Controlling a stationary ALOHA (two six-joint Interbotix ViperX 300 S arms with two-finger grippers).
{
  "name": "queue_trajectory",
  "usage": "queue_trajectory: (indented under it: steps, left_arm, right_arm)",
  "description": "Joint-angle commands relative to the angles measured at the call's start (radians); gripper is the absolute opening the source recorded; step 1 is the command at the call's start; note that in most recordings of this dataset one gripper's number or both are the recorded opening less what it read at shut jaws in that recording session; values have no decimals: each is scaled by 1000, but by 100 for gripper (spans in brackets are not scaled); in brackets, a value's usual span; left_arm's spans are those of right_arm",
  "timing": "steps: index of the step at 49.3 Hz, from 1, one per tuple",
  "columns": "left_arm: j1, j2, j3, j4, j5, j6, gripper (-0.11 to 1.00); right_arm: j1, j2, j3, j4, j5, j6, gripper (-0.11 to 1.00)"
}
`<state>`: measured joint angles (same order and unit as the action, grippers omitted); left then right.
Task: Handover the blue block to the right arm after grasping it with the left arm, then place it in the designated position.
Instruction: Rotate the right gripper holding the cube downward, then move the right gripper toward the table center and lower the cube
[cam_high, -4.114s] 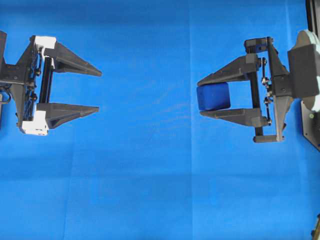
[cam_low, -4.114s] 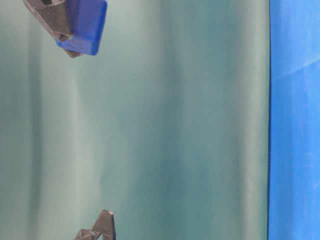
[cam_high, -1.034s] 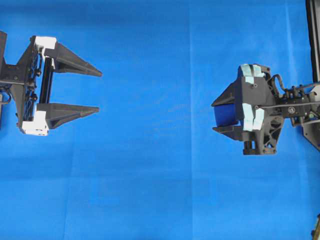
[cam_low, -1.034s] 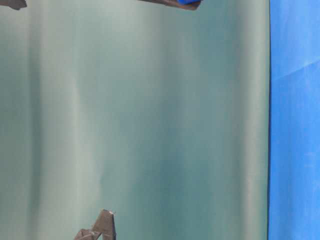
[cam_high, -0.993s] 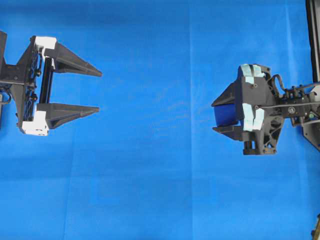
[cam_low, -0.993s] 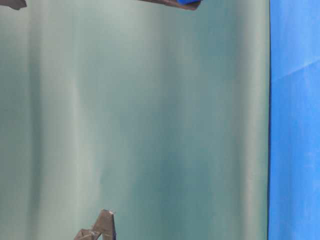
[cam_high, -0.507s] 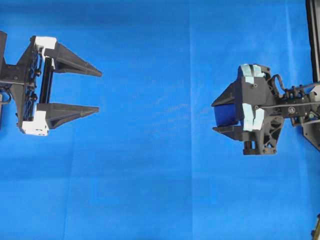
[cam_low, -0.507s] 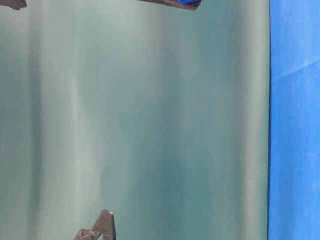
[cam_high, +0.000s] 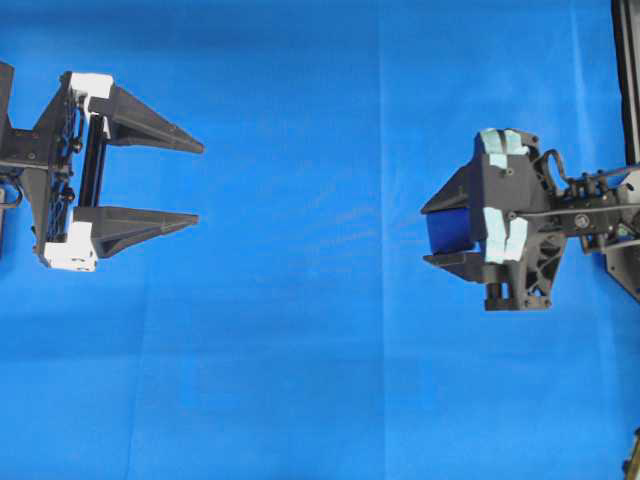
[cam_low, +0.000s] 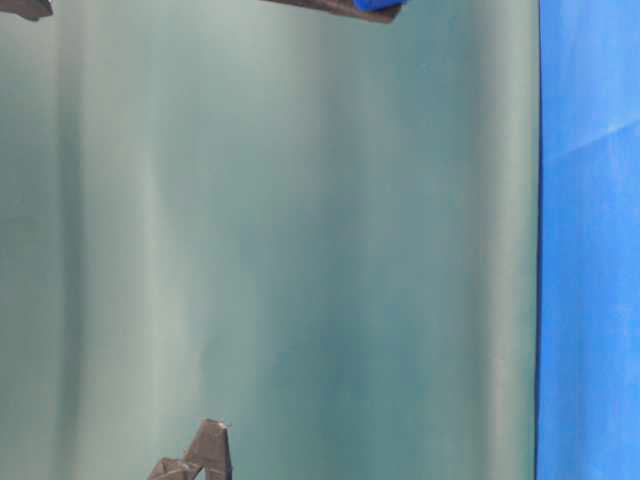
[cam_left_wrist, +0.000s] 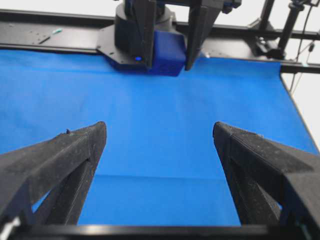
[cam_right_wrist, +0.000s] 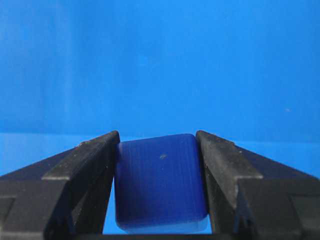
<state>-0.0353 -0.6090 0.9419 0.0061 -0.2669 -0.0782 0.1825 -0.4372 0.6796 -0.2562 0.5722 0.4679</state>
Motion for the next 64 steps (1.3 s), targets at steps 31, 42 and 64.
queue_trajectory:
  steps: [31, 42, 64]
  left_arm:
    - [-2, 0, -18, 2, -12, 2, 91]
    - [-2, 0, -18, 3, -12, 2, 91]
    - [-2, 0, -18, 2, -12, 5, 91]
  right_arm:
    - [-48, 229, 29, -37, -276, -2, 43]
    - [-126, 328, 37, -38, -380, -2, 43]
    - [-170, 469, 18, -38, -482, -3, 43]
